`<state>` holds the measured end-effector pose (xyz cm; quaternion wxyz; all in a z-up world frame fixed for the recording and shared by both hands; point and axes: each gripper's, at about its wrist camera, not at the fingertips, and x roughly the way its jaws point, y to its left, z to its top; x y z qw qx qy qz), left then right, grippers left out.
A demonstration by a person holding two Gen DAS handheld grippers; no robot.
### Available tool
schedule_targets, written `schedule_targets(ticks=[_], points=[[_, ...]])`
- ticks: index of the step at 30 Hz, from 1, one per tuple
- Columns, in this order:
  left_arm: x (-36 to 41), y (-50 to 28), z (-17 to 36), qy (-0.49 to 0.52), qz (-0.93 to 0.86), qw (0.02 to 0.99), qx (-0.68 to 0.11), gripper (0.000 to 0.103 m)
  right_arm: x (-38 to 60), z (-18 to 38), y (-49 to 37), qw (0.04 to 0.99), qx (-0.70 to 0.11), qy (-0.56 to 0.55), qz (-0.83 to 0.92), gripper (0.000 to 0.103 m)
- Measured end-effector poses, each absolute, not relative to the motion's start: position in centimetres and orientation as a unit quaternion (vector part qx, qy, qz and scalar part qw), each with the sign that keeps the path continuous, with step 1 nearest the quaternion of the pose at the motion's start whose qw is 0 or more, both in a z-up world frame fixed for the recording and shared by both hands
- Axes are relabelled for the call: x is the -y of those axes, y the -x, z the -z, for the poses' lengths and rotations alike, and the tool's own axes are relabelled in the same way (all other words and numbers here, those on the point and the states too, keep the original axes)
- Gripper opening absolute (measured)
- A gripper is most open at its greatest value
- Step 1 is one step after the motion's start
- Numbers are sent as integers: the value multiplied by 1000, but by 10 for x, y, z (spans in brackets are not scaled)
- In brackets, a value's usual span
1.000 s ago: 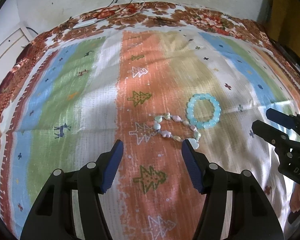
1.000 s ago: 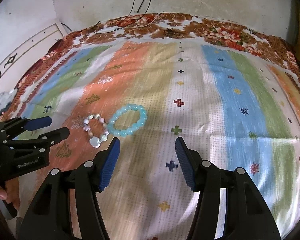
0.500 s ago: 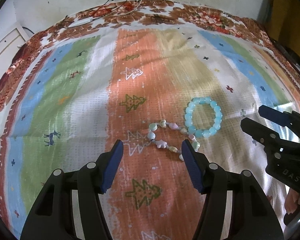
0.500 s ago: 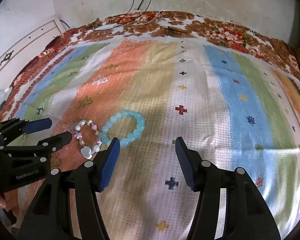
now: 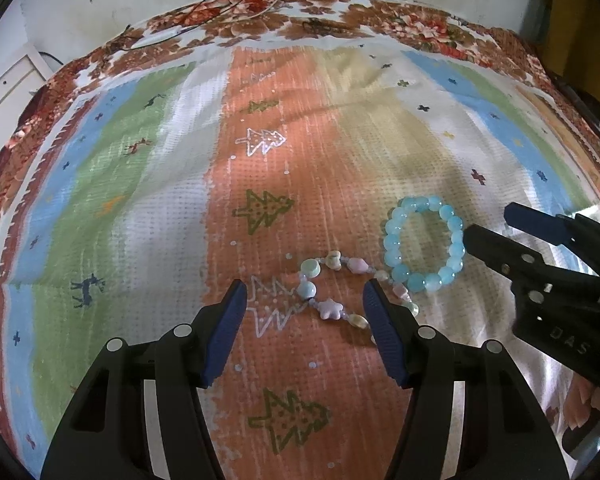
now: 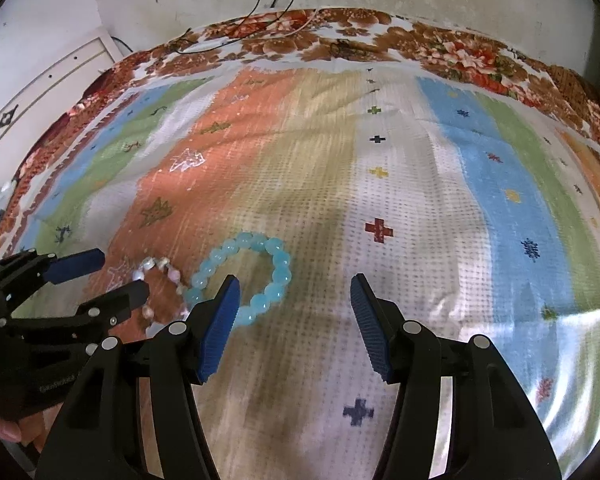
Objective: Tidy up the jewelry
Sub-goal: 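Grasp the white pearl bracelet with the left gripper while the right grasps the light-blue bracelet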
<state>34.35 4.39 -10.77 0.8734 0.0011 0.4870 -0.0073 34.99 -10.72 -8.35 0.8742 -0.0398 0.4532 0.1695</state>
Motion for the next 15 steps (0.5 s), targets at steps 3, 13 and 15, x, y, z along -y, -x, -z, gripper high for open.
schedule_targets(ticks=[3, 13, 15], points=[[-44, -346, 111, -2, 5, 872, -489, 61, 103, 88, -354, 875, -453, 45, -168, 57], [-45, -347, 120, -7, 4, 868, -497, 61, 94, 97, -365, 872, -458, 48, -169, 57], [-45, -346, 121, -9, 4, 867, -498, 61, 93, 99, -366, 871, -460, 43, -167, 57]])
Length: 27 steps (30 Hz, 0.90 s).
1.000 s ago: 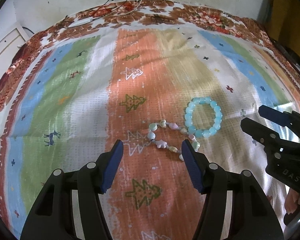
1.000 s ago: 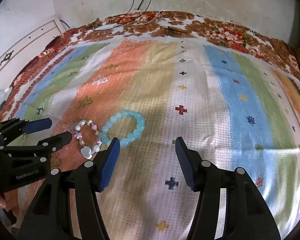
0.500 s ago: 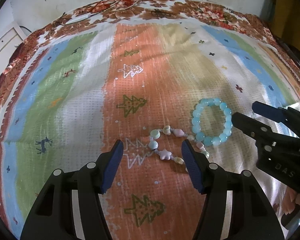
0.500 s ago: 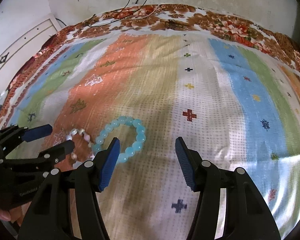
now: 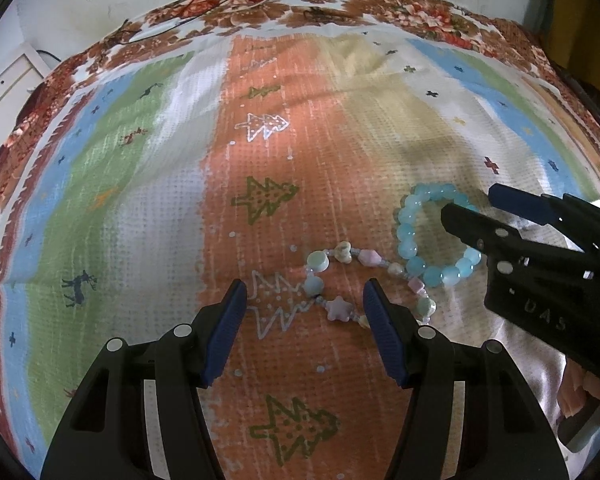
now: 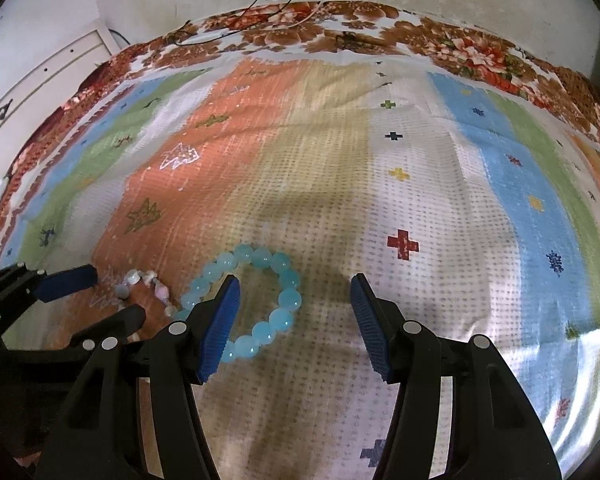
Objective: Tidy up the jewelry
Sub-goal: 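Grasp the white pearl bracelet with the left gripper while the right grasps the light-blue bracelet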
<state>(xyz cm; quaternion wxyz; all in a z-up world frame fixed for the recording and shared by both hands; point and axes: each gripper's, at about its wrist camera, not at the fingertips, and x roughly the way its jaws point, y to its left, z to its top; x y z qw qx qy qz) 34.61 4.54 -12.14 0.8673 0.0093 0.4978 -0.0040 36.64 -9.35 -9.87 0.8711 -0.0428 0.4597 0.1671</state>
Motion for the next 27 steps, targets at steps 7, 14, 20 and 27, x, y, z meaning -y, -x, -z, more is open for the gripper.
schedule_targets(ticks=[7, 14, 20, 27], points=[[-47, -347, 125, -18, 2, 866, -500, 62, 91, 103, -366, 870, -462, 55, -162, 57], [-48, -348, 126, -20, -1, 865, -501, 54, 93, 104, -366, 869, -466, 65, -152, 45], [-52, -348, 128, -18, -7, 864, -502, 33, 93, 106, -367, 867, -469, 83, -148, 31], [-53, -346, 127, -29, -8, 865, -500, 10, 91, 107, -363, 863, -471, 93, -154, 12]])
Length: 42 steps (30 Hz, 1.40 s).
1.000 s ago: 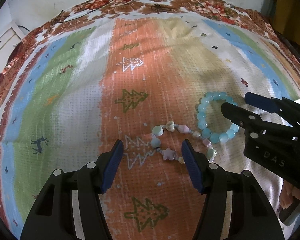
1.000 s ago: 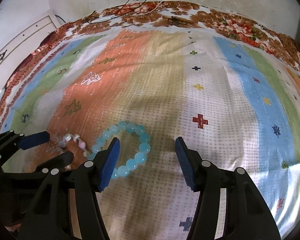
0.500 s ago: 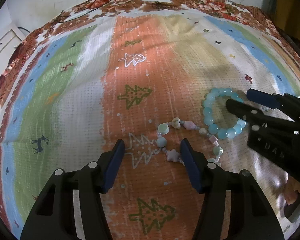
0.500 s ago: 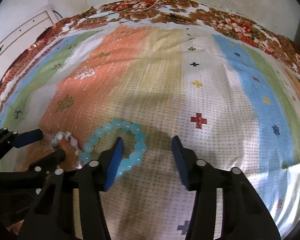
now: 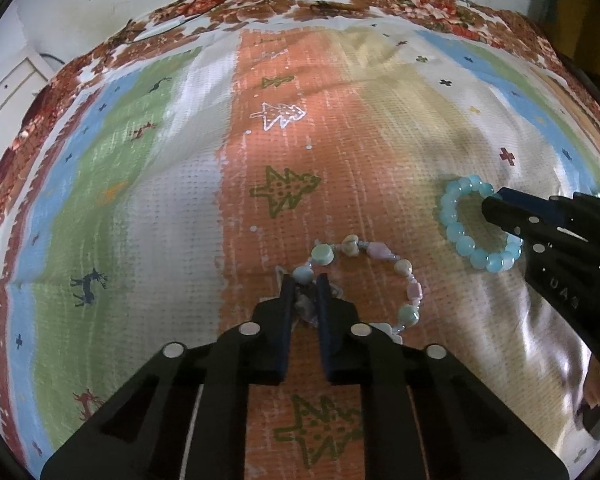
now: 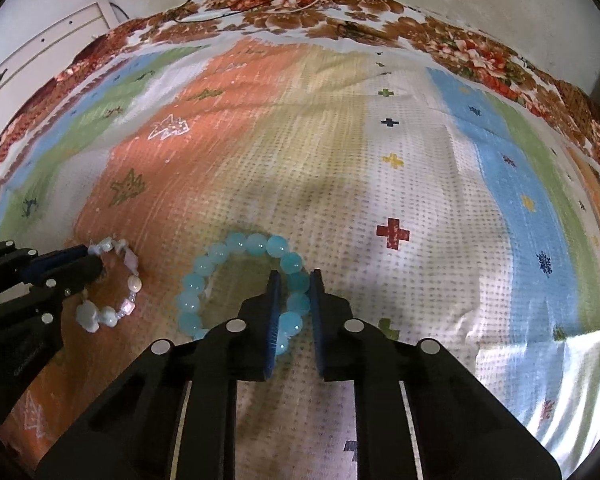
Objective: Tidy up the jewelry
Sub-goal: 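Grasp the white pearl bracelet with the left gripper while the right grasps the light-blue bracelet, then carry the pearl bracelet with the left gripper while the right carries the light-blue bracelet to the tin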
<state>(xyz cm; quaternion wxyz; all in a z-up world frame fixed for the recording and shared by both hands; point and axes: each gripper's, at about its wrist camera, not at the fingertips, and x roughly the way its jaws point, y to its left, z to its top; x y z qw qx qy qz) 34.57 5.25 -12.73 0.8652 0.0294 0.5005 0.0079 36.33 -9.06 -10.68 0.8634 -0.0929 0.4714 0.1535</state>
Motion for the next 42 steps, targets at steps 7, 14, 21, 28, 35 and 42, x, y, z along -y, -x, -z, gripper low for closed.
schedule_targets(ticks=[7, 14, 21, 28, 35, 42], points=[[-50, -343, 116, -22, 4, 869, -494, 7, 97, 100, -355, 862, -475, 76, -160, 12], [-44, -337, 92, -3, 24, 879, -476, 6, 103, 79, -340, 867, -465, 70, -162, 12], [-43, -326, 76, 16, 33, 886, -463, 6, 105, 52, -321, 876, -446, 64, -171, 12], [-41, -312, 62, 25, 36, 891, -451, 6, 108, 30, -300, 882, -430, 74, -178, 12], [-38, -293, 47, 33, 41, 896, -441, 6, 116, 17, -278, 886, -419, 65, -185, 12], [-40, -272, 39, 42, 44, 898, -436, 6, 123, 9, -259, 888, -414, 63, -189, 12]])
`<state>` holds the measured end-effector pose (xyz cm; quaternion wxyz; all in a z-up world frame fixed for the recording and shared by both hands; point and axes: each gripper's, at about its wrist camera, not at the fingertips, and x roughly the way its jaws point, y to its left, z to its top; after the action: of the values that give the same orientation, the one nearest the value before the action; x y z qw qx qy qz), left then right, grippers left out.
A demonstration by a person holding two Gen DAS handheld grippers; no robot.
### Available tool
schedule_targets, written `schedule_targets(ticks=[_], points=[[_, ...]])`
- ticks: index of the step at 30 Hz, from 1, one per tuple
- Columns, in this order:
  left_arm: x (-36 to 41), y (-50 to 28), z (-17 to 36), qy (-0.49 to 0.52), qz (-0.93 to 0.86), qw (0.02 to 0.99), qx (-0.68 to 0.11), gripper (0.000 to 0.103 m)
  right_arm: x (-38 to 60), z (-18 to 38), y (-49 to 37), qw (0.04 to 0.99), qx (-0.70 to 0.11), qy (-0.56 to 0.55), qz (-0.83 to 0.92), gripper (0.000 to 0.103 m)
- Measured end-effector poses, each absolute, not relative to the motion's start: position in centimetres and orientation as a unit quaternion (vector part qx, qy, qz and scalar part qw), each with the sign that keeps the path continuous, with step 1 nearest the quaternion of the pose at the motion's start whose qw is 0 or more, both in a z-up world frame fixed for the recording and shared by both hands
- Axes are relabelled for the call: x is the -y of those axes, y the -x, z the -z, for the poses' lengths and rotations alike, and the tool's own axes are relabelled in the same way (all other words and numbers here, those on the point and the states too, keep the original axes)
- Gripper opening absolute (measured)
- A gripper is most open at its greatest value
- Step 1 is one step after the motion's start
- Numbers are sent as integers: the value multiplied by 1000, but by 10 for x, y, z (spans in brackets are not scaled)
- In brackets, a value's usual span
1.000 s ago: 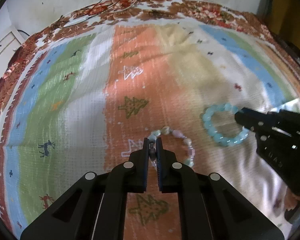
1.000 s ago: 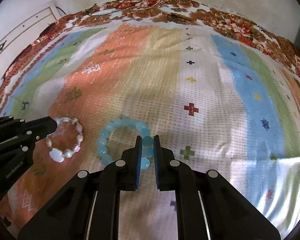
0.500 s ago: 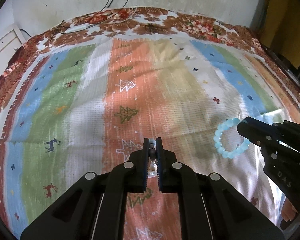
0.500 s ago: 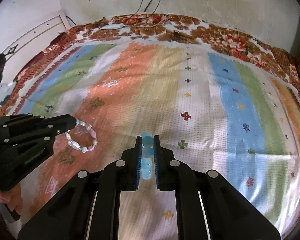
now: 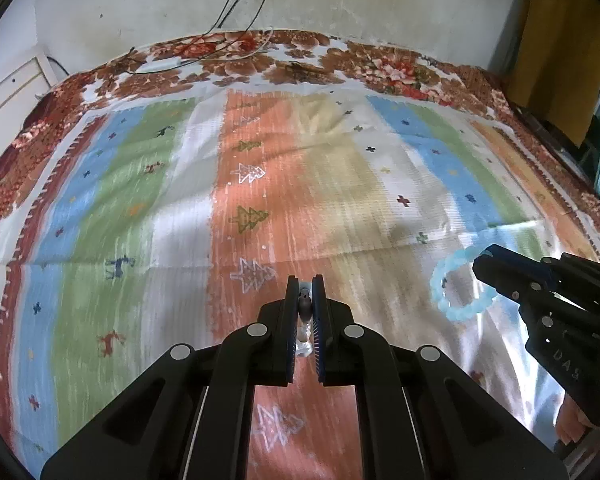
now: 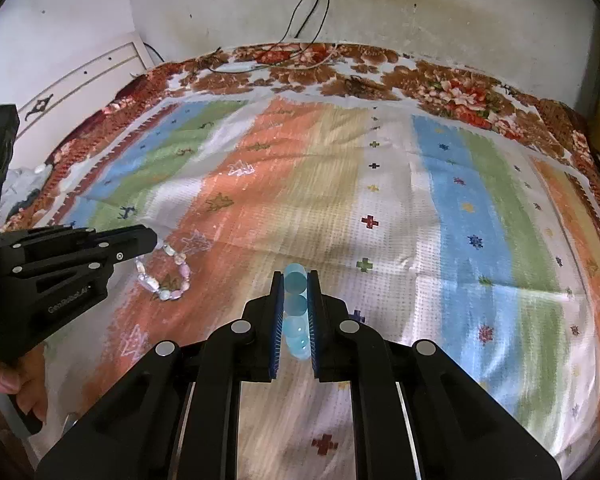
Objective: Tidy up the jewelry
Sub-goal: 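Carry the pearl bracelet with the left gripper while the right carries the light-blue bracelet to the tin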
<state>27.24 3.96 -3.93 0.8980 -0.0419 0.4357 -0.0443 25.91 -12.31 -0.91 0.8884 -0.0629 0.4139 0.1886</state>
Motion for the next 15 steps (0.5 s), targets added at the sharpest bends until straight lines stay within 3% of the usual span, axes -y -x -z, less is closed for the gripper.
schedule_targets(ticks=[15], points=[[-38, -219, 11, 56, 59, 909, -409, 6, 131, -17, -212, 894, -390, 59, -214, 12]])
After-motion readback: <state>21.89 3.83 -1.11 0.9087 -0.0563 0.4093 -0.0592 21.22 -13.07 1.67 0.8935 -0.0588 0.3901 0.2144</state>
